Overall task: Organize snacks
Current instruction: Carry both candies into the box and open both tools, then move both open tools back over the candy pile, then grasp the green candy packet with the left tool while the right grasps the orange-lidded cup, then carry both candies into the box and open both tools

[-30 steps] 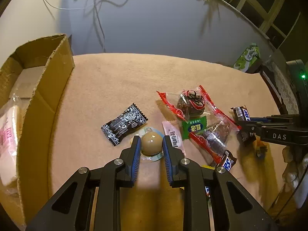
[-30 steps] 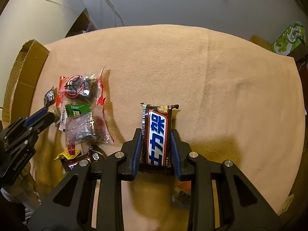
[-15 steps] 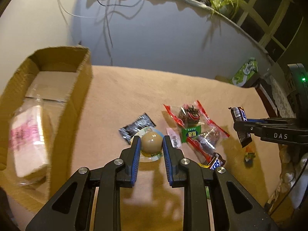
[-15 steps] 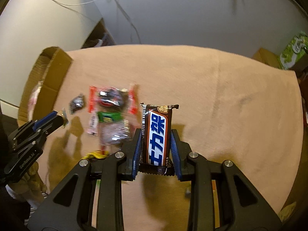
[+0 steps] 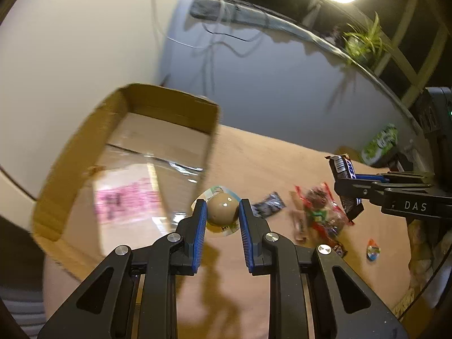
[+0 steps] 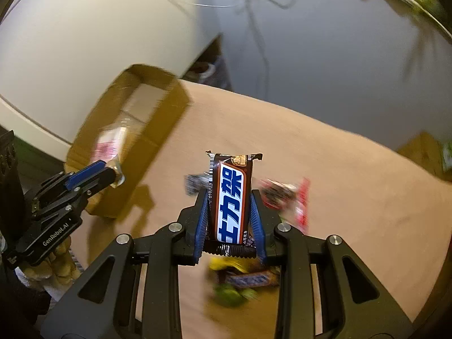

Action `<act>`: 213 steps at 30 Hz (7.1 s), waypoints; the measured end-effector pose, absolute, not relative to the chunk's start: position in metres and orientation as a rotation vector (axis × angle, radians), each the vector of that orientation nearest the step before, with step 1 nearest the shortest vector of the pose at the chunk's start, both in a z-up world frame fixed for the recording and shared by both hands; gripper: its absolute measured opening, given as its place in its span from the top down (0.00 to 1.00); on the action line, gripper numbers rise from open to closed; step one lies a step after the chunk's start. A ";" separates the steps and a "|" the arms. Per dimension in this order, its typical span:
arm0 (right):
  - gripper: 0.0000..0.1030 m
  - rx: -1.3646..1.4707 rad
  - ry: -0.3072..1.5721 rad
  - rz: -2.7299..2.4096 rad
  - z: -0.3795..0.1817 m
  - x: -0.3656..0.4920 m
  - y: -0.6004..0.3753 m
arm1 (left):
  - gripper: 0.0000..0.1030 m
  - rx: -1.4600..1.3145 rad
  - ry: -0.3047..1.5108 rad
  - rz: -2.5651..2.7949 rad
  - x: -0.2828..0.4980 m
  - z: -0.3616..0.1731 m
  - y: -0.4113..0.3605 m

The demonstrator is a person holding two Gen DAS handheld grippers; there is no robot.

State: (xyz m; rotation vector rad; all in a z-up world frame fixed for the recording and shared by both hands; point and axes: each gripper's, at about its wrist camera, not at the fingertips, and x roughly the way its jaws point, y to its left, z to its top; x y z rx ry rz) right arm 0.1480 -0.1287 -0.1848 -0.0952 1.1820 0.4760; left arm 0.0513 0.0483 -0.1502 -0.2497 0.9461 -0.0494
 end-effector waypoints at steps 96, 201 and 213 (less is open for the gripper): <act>0.37 0.014 1.311 0.130 -0.247 0.075 -0.321 | 0.61 -0.178 1.165 -0.441 0.019 -0.185 -0.082; 0.68 -0.328 1.100 0.707 -0.184 0.179 0.018 | 0.96 -0.328 0.965 0.068 0.045 -0.151 0.136; 0.67 -0.327 1.134 0.704 -0.201 0.207 0.039 | 0.96 -0.285 0.954 0.080 0.074 -0.149 0.141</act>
